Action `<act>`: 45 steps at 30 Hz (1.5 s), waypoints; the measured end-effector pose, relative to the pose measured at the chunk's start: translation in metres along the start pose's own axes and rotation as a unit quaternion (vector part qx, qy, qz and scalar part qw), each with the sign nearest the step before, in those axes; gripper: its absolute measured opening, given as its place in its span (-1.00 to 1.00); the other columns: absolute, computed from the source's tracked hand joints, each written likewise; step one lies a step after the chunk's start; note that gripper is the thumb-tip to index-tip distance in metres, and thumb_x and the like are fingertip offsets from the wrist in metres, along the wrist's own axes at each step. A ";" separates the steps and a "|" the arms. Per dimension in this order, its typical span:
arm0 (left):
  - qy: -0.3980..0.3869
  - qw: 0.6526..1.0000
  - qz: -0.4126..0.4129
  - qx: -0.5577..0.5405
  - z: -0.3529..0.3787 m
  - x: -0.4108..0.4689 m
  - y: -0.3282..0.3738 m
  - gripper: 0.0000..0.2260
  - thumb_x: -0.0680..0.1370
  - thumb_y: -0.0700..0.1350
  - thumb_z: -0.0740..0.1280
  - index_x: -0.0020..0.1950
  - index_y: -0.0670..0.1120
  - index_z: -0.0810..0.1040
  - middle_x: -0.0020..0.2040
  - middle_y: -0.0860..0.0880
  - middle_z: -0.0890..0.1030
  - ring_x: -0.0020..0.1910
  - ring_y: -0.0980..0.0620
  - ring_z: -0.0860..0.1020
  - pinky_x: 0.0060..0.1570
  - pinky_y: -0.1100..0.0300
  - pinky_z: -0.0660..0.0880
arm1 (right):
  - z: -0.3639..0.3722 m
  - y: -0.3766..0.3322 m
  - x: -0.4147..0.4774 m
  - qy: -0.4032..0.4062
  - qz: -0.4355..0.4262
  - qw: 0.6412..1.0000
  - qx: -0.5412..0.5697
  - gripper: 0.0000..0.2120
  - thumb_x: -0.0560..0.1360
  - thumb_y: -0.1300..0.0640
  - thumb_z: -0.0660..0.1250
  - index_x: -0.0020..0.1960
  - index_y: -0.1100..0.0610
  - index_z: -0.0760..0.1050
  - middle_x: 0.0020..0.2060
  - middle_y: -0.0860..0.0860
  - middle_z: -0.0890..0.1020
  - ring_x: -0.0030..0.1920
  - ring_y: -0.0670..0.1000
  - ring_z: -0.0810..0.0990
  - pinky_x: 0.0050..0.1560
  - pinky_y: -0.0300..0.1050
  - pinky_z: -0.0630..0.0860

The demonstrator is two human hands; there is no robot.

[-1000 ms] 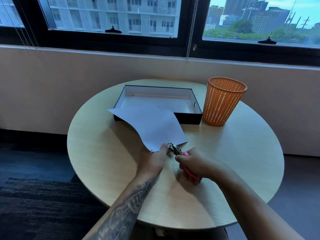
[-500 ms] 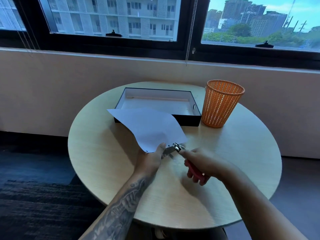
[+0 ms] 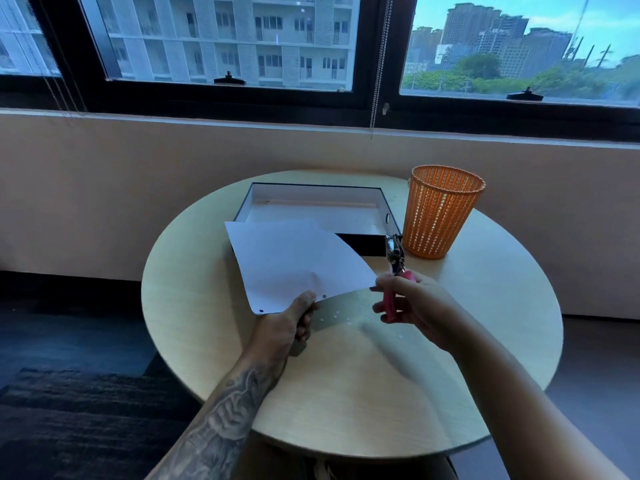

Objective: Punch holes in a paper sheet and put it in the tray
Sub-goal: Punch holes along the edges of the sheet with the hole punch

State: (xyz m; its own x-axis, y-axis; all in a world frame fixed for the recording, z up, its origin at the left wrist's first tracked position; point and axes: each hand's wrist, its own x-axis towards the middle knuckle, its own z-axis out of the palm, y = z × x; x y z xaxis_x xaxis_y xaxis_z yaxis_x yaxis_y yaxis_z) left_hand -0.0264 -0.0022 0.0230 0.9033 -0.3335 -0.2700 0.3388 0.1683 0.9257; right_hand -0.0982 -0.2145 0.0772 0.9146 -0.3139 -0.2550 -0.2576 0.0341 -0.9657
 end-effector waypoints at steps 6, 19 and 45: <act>0.012 0.998 0.029 -0.046 -0.005 0.001 0.001 -0.69 0.54 0.04 0.41 -0.35 -0.08 0.66 -0.42 -0.02 0.40 -0.52 0.06 0.29 -0.45 0.19 0.20 | 0.016 -0.001 0.001 -0.007 -0.021 0.997 0.078 -0.76 0.57 0.18 0.36 0.16 0.30 0.59 0.05 0.22 0.64 -0.20 0.11 0.68 -0.11 0.08 0.61; -0.019 0.999 0.016 0.021 0.044 0.004 -0.001 -0.70 0.57 0.02 0.37 -0.25 -0.15 0.68 -0.42 -0.02 0.46 -0.46 0.05 0.37 -0.37 0.14 0.38 | 0.031 0.002 -0.003 -0.033 -0.022 0.997 0.071 -0.72 0.56 0.15 0.39 0.17 0.32 0.59 -0.04 0.27 0.63 -0.19 0.13 0.67 -0.12 0.06 0.62; 0.069 0.994 0.067 0.050 0.052 0.011 0.006 -0.67 0.60 0.03 0.34 -0.26 -0.15 0.67 -0.50 0.08 0.42 -0.52 0.08 0.34 -0.26 0.05 0.36 | 0.028 0.011 -0.022 -0.069 0.033 0.983 -0.166 -0.63 0.65 -0.05 0.26 0.02 0.29 0.55 -0.24 0.18 0.67 -0.29 0.12 0.65 -0.32 -0.06 0.57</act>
State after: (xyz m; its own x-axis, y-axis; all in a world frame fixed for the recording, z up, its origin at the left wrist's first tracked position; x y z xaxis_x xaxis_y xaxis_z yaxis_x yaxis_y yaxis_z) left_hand -0.0287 -0.0534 0.0394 0.9686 -0.1822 -0.1692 0.1905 0.1065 0.9759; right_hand -0.1127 -0.1806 0.0705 0.9199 -0.1886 -0.3439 -0.3852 -0.2692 -0.8827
